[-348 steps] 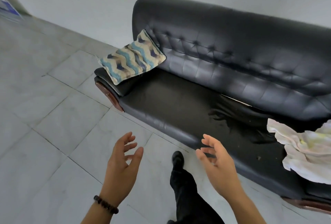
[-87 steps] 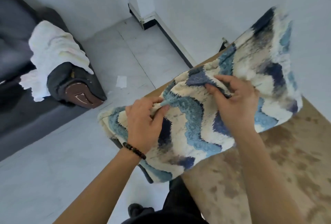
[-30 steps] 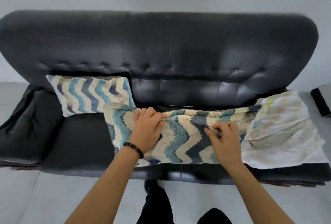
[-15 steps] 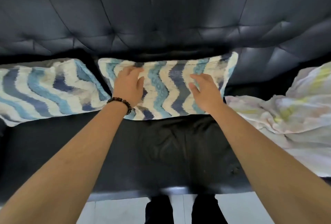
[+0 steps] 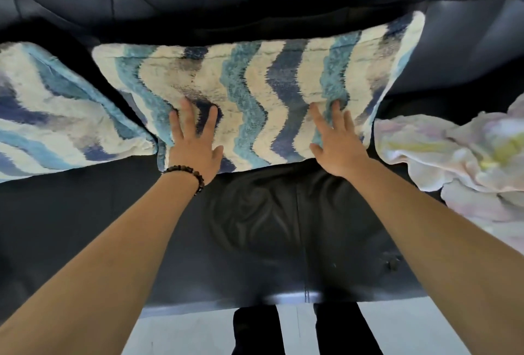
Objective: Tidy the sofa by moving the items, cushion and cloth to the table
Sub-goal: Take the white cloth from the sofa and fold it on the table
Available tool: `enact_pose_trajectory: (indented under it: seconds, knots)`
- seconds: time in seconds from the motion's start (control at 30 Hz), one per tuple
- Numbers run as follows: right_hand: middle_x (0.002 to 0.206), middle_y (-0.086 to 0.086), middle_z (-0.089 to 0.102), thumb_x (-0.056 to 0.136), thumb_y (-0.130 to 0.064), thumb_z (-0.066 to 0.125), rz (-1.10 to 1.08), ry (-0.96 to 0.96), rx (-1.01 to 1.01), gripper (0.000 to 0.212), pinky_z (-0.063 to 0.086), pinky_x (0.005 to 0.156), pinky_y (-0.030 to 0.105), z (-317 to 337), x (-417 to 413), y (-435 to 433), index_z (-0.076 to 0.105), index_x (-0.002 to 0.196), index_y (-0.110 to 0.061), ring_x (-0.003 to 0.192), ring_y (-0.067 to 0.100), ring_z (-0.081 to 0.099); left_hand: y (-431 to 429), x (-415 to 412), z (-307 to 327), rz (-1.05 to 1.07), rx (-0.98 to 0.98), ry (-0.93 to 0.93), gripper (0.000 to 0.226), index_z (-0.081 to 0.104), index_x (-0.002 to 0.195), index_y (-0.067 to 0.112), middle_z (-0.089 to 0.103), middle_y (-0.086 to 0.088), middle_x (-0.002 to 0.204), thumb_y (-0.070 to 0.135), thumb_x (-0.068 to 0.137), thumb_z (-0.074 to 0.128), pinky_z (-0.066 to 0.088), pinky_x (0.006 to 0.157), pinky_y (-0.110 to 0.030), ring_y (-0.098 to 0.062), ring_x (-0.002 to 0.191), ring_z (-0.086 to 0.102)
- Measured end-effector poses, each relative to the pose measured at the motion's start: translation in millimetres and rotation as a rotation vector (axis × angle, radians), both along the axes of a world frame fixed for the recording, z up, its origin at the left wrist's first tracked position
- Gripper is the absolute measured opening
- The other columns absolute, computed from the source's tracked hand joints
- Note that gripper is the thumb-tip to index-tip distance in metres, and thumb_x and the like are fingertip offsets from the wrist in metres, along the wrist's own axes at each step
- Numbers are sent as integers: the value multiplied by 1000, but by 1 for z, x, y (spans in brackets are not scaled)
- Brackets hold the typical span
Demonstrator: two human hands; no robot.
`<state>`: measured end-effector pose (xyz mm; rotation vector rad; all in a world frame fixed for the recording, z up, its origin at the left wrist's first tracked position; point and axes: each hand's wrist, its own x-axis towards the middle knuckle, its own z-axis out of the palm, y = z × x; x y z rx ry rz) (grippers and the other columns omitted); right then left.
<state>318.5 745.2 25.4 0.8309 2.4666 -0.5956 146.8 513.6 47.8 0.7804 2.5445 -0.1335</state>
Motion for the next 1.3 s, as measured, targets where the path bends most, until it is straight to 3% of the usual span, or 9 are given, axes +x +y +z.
enact_pose_trajectory:
  seconds: [0.2,0.4,0.57,0.67,0.9,1.1,1.17,1.23,1.3]
  knots:
    - [168,11,-7,104,-41,44,-133,163,-133,70,21,121,48,17,24,-23,4,160,-31,154,34,1,0,47,5,69,163,-104,69,10,156,16,-3,-16,163,43,100,40,21,117,-56,-37,149,-6]
    - [161,16,28,102,-36,48,-130,232,-9,55,31,118,47,53,153,-5,36,154,-18,148,34,28,35,130,41,-219,284,-110,65,21,154,14,9,-17,162,48,99,28,20,117,-48,-34,150,9]
    - [164,21,14,102,-41,45,-460,-24,67,60,26,119,55,55,296,46,28,156,-19,150,42,16,123,201,40,-480,237,-199,68,23,153,15,11,-17,162,53,97,22,28,116,-52,-35,149,14]
    - [162,26,16,98,-42,49,-732,32,218,61,29,113,63,66,363,87,36,153,-19,148,49,19,192,245,38,-638,243,-228,67,22,154,16,12,-19,161,51,97,29,29,115,-52,-36,148,16]
    - [166,17,-11,94,-49,58,-1284,209,416,92,11,120,57,82,465,184,0,160,-22,153,39,-3,355,354,38,-723,373,-299,72,12,155,11,0,-17,163,42,99,46,14,122,-44,-32,150,3]
    - [168,9,2,99,-68,23,-1005,-98,378,75,12,121,52,59,495,204,5,160,-28,153,37,-1,461,410,39,-641,463,-333,71,8,156,16,-1,-7,164,41,100,44,11,122,-37,-22,151,2]
    - [168,10,4,99,-67,18,-966,-146,386,73,16,119,52,55,498,205,4,160,-29,153,38,2,487,423,31,-498,475,-446,72,9,156,18,13,-5,163,44,99,45,20,119,-36,-20,149,16]
    - [168,10,5,100,-66,17,-955,-176,371,71,17,118,53,55,499,211,6,160,-29,153,39,4,497,434,18,-384,478,-485,61,30,149,15,40,-7,149,43,98,48,34,106,-32,-23,134,41]
    - [168,10,5,100,-66,19,-961,-196,332,71,17,118,54,59,498,217,7,160,-30,153,39,3,487,443,3,-390,445,-392,35,54,121,8,60,-12,117,35,100,47,42,86,-34,-30,109,56]
